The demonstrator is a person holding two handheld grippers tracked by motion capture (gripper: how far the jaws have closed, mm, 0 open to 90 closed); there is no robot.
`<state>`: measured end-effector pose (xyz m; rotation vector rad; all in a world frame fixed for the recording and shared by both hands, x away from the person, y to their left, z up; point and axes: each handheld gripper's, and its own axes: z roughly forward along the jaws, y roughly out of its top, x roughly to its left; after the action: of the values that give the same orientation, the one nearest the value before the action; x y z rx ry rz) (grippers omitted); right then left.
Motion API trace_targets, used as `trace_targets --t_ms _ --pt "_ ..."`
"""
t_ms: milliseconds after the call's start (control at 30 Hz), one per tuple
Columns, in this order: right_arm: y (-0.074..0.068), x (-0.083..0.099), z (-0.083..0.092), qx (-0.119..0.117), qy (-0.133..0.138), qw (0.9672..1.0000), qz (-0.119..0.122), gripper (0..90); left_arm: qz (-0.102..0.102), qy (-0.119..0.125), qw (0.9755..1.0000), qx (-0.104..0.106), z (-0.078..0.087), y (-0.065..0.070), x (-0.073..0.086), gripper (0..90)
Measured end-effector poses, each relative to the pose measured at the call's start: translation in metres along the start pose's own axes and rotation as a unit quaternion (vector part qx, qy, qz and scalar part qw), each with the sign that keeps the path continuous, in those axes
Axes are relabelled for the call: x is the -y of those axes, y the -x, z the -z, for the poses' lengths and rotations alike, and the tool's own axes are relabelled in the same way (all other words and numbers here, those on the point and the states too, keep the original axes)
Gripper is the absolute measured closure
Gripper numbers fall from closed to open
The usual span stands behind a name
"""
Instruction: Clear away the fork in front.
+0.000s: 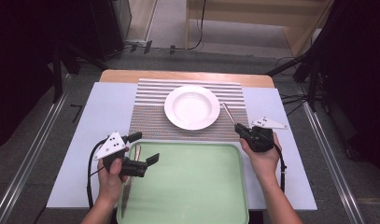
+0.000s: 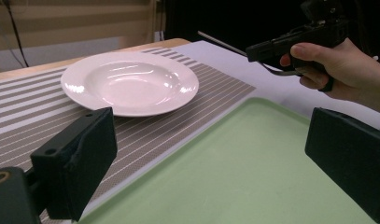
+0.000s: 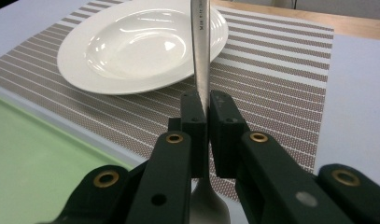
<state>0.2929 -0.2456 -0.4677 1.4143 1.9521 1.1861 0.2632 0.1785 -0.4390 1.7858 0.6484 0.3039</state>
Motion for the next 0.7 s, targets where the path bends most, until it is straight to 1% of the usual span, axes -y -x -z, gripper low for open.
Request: trace_targets --t_ms 67,100,167,267,300,433,467,533,567,600,667,700 --pt "-0.001 0.002 0.003 -0.003 0.005 1.0 0.0 84.0 0.0 0.002 1.0 0.003 -0.005 0.003 -0.002 2.4" --pt "-0.002 0.004 0.007 -0.007 0.008 0.9999 -0.004 84.0 -0.001 0.0 1.0 0.008 -0.01 0.006 -0.004 2.4" --pt "-0.002 0.006 0.008 -0.007 0.011 0.9999 -0.001 84.0 -0.003 -0.002 0.9999 0.009 -0.012 0.007 -0.005 2.4" --pt "-0.004 0.01 0.013 -0.01 0.016 0.9998 0.002 83.9 -0.001 -0.001 0.9999 0.012 -0.019 0.011 -0.007 2.7" --pt "-0.006 0.013 0.017 -0.013 0.02 0.9997 0.003 84.0 -0.003 -0.002 0.9999 0.013 -0.021 0.012 -0.008 4.1" --pt "-0.008 0.017 0.023 -0.016 0.022 0.9996 0.002 83.9 -0.004 -0.005 0.9998 0.02 -0.03 0.016 -0.01 4.1" --pt "-0.01 0.019 0.026 -0.02 0.025 0.9995 0.003 83.9 -0.007 -0.006 0.9997 0.021 -0.032 0.017 -0.01 4.1" --pt "-0.011 0.02 0.028 -0.02 0.029 0.9994 0.006 83.9 -0.006 -0.007 0.9997 0.024 -0.037 0.02 -0.011 4.1" --pt "-0.013 0.023 0.031 -0.023 0.031 0.9992 0.007 83.9 -0.006 -0.007 0.9996 0.027 -0.039 0.021 -0.011 4.1" --pt "-0.014 0.024 0.032 -0.026 0.032 0.9991 0.005 83.9 -0.007 -0.009 0.9995 0.029 -0.043 0.023 -0.012 4.1" --pt "-0.015 0.025 0.033 -0.025 0.034 0.9991 0.009 83.9 -0.006 -0.009 0.9995 0.029 -0.045 0.024 -0.013 4.1" --pt "-0.016 0.027 0.034 -0.029 0.034 0.999 0.008 83.9 -0.006 -0.01 0.9994 0.031 -0.047 0.025 -0.013 4.1"
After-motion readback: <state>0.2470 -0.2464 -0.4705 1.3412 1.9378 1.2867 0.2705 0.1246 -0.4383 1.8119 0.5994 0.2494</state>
